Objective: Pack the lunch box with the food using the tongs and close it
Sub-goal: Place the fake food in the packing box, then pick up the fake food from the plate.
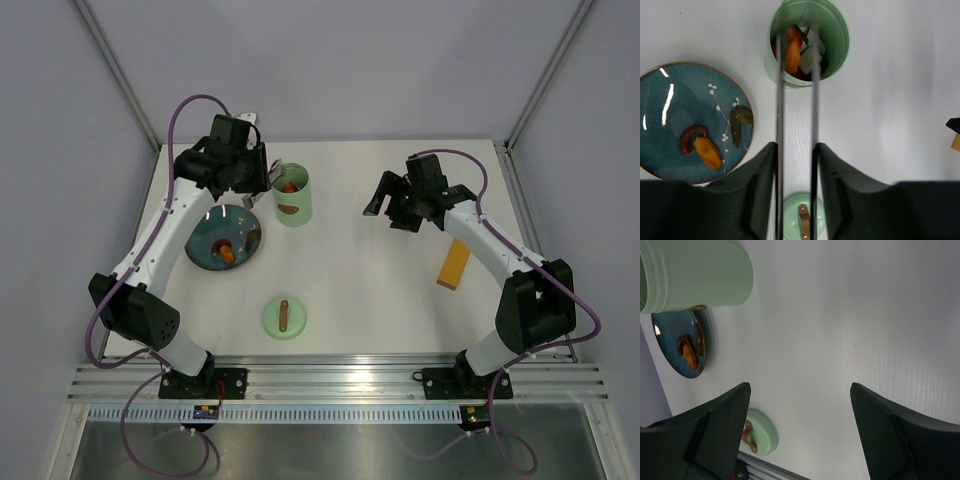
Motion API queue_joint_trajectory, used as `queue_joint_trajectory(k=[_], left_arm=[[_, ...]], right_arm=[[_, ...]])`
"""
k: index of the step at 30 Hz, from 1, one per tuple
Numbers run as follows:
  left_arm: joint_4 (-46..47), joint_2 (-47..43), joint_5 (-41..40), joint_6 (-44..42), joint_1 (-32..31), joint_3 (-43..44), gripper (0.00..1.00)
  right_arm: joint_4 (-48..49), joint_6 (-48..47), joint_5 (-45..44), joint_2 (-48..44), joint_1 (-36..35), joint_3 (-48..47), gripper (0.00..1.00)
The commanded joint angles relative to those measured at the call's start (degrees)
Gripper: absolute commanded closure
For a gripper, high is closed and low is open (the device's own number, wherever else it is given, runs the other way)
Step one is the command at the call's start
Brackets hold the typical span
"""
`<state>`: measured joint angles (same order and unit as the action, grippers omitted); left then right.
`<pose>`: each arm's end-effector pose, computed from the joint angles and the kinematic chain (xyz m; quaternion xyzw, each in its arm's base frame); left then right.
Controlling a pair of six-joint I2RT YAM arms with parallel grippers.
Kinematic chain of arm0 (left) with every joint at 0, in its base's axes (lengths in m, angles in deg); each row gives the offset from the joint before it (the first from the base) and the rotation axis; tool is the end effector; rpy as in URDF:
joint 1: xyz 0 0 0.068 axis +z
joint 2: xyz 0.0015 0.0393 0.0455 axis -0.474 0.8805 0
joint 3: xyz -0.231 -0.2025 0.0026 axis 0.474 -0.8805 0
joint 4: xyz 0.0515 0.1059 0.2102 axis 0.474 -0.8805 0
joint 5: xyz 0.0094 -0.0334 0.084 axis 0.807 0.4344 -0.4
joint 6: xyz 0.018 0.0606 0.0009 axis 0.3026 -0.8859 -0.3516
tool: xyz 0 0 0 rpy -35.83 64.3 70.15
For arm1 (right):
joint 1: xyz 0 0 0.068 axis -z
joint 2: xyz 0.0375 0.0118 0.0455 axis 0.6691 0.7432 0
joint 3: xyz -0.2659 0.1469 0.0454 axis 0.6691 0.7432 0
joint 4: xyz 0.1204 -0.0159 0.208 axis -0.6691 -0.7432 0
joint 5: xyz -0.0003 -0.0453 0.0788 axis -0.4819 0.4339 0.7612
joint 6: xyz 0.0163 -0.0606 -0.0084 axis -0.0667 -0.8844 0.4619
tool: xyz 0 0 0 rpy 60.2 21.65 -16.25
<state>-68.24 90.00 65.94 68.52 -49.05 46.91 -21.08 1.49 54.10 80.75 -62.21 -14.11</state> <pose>0.3022 -0.1131 0.4147 0.0047 0.9235 -0.1208 0.3641 0.3074 0.1218 0.3137 0.0978 0.9235 0.2392 0.2836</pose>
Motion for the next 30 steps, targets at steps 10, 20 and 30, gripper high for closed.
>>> queue_joint_trajectory(k=[10,20,30], left_arm=[[-0.41,-7.87,-1.56,-0.74,-1.13,3.43,0.94],[-4.81,-17.63,-7.82,-0.92,-0.96,-10.45,0.68],[-4.02,-18.6,-4.4,-0.13,0.62,-21.61,0.67]], right_arm=[[-0.79,-0.52,-1.26,-1.67,-0.54,-0.79,0.11],[0.09,-0.35,-0.2,-0.97,-0.54,-0.61,0.11],[-0.34,-0.87,0.06,-1.05,-0.54,-1.05,0.11]])
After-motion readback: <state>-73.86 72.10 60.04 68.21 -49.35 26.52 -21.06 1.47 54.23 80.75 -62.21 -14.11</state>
